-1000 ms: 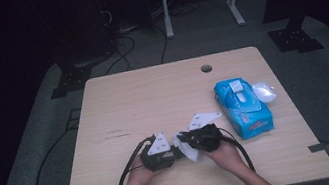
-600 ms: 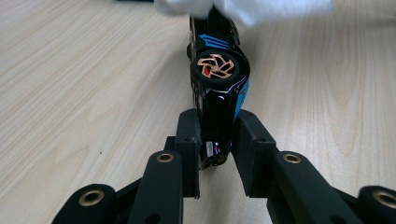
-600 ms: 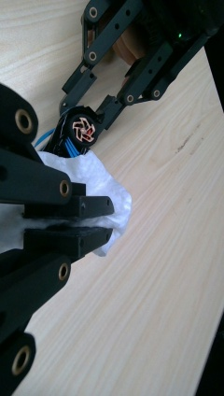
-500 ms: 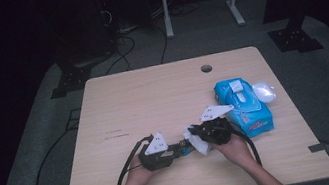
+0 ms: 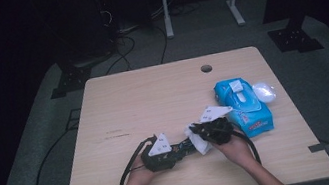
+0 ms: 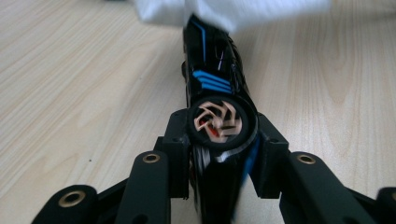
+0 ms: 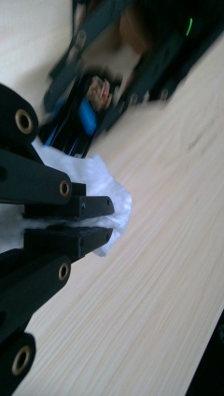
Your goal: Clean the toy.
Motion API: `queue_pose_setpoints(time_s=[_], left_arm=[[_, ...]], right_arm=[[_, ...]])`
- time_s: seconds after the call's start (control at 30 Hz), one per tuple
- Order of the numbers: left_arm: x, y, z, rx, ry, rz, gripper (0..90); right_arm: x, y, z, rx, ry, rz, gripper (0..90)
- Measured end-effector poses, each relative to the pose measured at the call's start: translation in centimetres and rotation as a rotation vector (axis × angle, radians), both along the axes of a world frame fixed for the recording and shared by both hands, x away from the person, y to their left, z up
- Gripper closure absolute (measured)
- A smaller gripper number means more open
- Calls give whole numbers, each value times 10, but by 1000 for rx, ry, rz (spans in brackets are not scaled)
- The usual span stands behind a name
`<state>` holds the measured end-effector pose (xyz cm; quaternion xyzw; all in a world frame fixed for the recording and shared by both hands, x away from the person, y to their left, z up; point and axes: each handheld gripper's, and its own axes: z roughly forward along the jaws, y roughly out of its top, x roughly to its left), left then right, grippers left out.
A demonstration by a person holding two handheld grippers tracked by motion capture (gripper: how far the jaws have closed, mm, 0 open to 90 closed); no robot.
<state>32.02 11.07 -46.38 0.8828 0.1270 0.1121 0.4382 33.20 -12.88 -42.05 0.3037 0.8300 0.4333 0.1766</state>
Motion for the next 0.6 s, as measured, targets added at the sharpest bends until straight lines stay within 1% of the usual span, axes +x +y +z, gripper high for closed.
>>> queue_pose_setpoints(time_s=[0.03, 0.07, 0.13, 0.17, 0.2, 0.23, 0.27, 0.3, 0.33, 0.4, 0.47, 0.5, 0.53, 0.57, 0.6], left_arm=[[1, 1, 0, -2, -2, 0, 653], [1, 0, 1, -2, -2, 2, 654], [1, 1, 0, -7, 2, 4, 655], [2, 1, 0, -6, 9, 3, 655], [2, 1, 0, -7, 11, 6, 656], [2, 2, 1, -7, 10, 9, 658], [2, 3, 1, -5, 10, 9, 661], [3, 4, 2, -9, 9, 12, 665], [2, 6, 2, -14, 12, 17, 669], [2, 7, 2, -11, 8, 14, 673], [2, 7, 3, -5, 4, 10, 674], [2, 7, 3, -4, 1, 8, 674], [3, 7, 3, -3, 0, 6, 674], [3, 7, 3, -3, 2, 8, 674], [3, 7, 3, -8, 2, 10, 674]], right_arm=[[3, -5, -1, 34, 20, -13, 852], [2, -5, -1, 40, 24, -11, 852], [-2, 2, -1, 70, 35, 39, 851], [-6, 9, -1, 74, 41, 69, 851], [-9, 18, -2, 41, 20, 99, 850], [-11, 22, -3, 16, -2, 106, 850], [-11, 23, -3, 7, -9, 105, 850], [-9, 21, -2, 9, -2, 98, 850], [-6, 16, -1, 8, 0, 76, 851], [0, 3, -1, -1, -8, 9, 851], [4, -9, -1, 14, 6, -44, 851], [5, -12, -1, 10, 5, -54, 851], [4, -13, -1, 29, 14, -49, 851], [3, -11, -1, 50, 23, -28, 851], [1, -5, -2, 71, 23, 19, 851]])
